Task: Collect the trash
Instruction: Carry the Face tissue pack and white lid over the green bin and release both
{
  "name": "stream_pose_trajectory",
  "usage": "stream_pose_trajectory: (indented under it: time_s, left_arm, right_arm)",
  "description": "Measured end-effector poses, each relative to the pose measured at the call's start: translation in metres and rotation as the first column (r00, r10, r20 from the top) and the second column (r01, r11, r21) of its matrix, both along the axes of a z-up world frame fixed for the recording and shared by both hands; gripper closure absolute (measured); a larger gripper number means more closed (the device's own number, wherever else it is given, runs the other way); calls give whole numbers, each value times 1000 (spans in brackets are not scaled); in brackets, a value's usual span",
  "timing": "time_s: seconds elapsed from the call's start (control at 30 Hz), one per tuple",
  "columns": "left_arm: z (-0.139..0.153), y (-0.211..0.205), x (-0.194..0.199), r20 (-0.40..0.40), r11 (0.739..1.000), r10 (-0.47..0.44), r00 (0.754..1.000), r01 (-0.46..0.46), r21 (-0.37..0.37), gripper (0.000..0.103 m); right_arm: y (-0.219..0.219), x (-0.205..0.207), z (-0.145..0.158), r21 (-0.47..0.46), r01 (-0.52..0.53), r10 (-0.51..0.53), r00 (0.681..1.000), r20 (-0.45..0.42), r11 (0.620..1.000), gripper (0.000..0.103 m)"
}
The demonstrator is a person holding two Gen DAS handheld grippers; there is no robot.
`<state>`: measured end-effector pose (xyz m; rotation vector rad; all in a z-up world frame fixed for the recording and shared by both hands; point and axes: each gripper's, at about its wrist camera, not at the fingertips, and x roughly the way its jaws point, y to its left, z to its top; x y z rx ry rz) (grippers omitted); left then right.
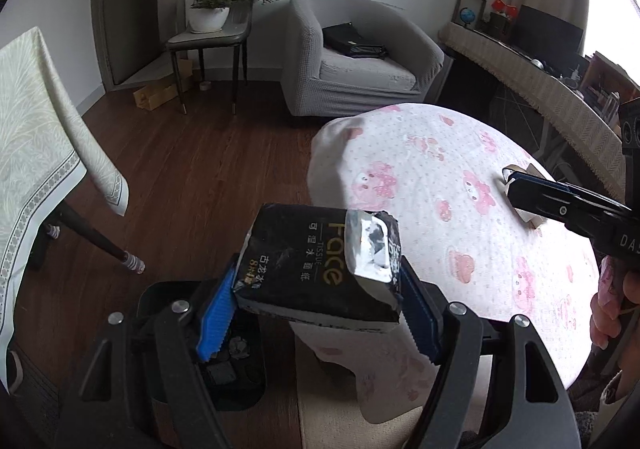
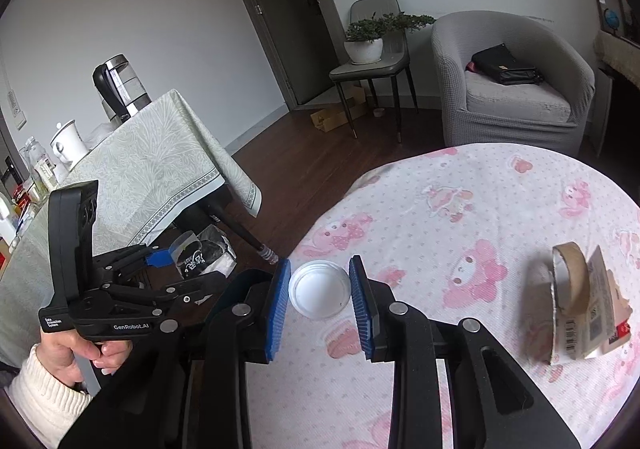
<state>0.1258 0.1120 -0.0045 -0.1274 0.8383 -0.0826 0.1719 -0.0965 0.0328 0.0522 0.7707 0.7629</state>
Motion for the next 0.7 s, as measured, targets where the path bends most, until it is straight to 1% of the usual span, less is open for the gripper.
stream_pose_trajectory:
  time_s: [0.17,0.33,0.4,0.53,0.7]
  left_arm:
    - [-11,34,-12,-14,998,59,998,-59,1,27]
    - [-36,64,-25,-53,995,96,994,-96,4,27]
    - [-44,76,-28,-69,993,114,991,-114,-1,27]
    - [-56,100,-33,-103,990,142,984,-140,28,27]
    - [-70,130,-37,-142,982,189,972,-187,31,27]
  right_arm:
    - [45,-3,-6,-19,-63,62,998,-5,998,73]
    - [93,-10,-17,-58,-132,131,991,-18,990,73]
    - [107,-14,-22,-75,-158,157,987,-22,985,73]
    - [131,-17,-30,-98,-192,190,981,-35,976,73]
    - [157,-17,-37,-103,-221,217,975,-50,970,73]
